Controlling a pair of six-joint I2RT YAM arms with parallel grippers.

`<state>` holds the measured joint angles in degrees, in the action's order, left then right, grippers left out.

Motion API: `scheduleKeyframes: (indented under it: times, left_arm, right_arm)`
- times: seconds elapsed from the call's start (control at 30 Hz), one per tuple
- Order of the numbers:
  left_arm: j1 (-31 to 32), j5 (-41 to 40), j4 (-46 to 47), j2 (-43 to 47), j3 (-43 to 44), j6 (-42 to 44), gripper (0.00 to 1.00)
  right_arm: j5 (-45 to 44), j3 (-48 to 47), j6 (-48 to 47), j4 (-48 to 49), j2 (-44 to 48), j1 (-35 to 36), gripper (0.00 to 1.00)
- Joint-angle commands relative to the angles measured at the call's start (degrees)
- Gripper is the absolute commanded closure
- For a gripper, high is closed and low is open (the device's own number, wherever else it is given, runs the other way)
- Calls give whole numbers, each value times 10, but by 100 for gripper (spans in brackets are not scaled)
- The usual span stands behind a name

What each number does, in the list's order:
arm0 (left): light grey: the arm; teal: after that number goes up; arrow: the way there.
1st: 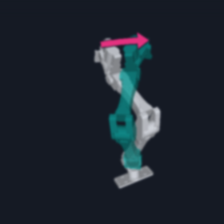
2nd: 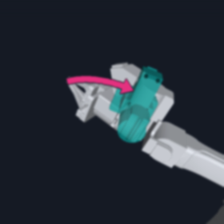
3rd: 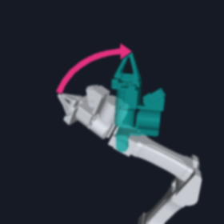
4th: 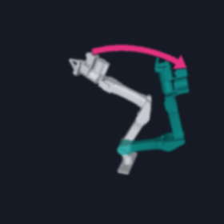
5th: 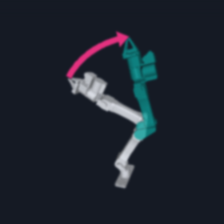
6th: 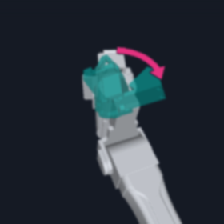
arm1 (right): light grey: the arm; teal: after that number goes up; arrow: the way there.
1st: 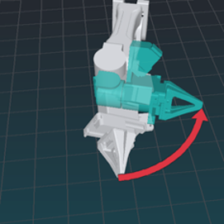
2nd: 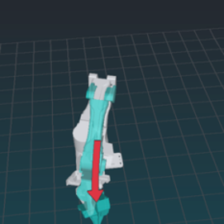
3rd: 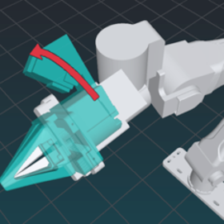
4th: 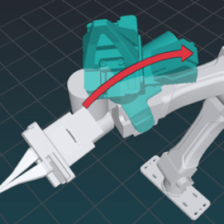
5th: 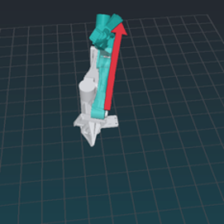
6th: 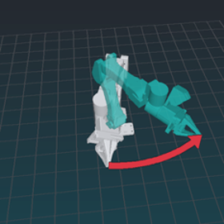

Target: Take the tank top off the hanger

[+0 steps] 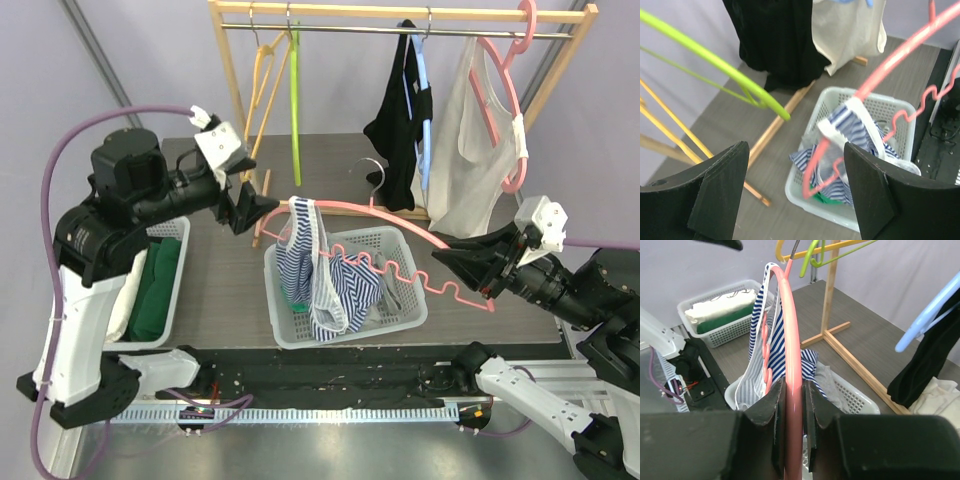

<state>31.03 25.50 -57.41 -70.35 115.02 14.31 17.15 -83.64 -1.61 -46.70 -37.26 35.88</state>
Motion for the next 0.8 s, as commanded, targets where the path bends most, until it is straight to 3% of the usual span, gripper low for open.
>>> scheduleKeyframes:
  times: [0.0, 0.27, 0.77]
  left_arm:
    - [11, -37, 49, 64, -107, -28, 21]
    - [36, -47, 91, 60, -156, -106, 25]
    - [71, -24, 106, 9, -141, -133, 33]
  right_arm:
    - [-32, -16, -21, 64, 6, 1, 99]
    - [-26, -21, -13, 63, 0, 0, 99]
    - [-29, -14, -7, 61, 10, 1, 99]
